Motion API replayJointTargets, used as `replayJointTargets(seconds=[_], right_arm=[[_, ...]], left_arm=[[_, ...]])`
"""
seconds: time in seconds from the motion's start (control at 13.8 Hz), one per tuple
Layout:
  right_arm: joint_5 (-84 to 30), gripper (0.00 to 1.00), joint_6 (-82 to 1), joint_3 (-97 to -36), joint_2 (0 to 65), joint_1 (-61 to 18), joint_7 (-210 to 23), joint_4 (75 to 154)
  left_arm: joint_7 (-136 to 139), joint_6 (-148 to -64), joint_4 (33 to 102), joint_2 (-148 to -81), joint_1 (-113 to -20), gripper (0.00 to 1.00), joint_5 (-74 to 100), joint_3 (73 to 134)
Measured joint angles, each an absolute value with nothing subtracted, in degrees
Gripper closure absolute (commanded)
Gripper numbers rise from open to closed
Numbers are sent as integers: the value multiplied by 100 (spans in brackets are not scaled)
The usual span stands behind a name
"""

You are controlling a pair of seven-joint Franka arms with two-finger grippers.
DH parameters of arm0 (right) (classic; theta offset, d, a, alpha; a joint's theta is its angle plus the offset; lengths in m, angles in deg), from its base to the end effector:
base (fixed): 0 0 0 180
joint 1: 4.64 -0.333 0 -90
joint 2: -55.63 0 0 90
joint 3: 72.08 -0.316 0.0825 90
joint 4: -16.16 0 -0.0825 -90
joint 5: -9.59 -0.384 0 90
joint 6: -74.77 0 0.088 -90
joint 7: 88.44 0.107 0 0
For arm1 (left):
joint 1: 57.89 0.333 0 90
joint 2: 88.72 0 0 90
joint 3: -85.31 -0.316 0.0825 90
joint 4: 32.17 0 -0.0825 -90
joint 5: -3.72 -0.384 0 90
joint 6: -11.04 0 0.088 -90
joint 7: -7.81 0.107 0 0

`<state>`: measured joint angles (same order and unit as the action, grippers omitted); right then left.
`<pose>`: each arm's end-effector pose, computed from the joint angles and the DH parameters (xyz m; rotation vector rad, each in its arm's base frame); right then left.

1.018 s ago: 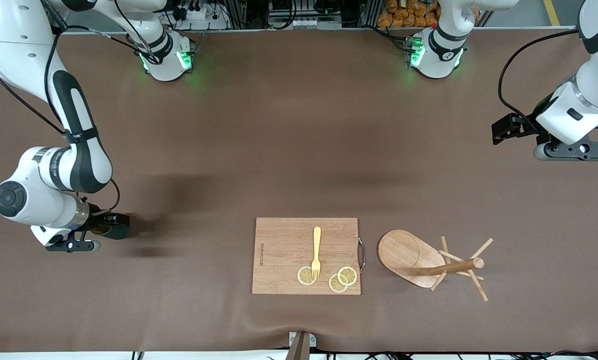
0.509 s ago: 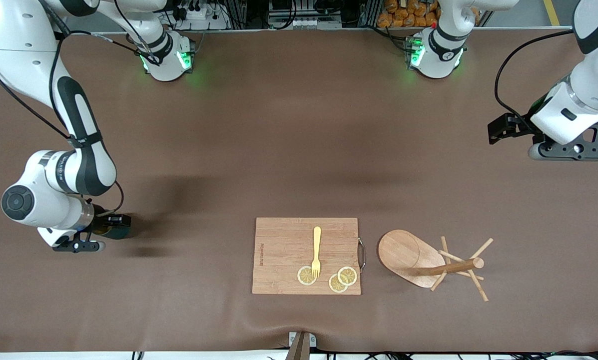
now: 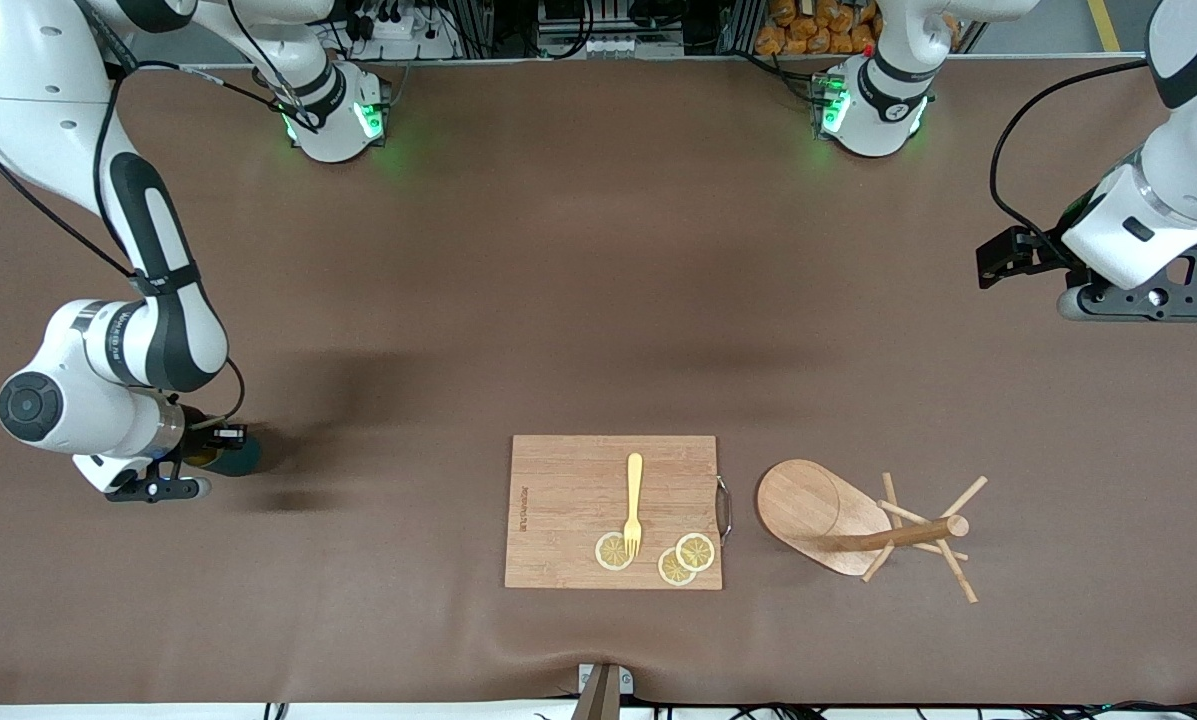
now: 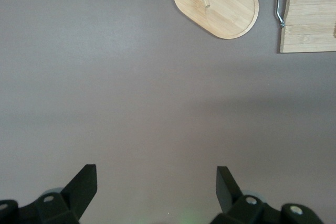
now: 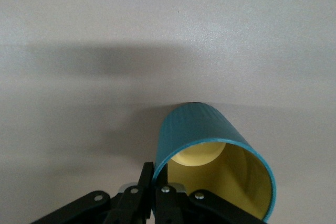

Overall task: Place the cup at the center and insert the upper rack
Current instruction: 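Close the right gripper on the teal mug's rim, then carry the teal mug with the right gripper toward the table center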

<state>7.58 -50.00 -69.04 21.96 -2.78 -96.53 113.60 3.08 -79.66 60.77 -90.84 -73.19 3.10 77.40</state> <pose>0.6611 -0.0521 0.2443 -3.1260 -0.0646 0.1709 0.5587 -0.0726 0.5809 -3.1148 0.0730 0.1148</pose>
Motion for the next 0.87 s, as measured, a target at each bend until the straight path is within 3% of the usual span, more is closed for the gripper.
replayJointTargets(seconds=[0.36,0.87], right_arm=[[751,100,-4920,-7014,2219,-435,-9692,11305],[724,100,-4810,-7474,2491,-1581,-9566,11234]], left_arm=[[308,-7966,6078,-9084,-7317,0,310,7743],[308,-7972,6077,-9084,-7306,0,310,7747]])
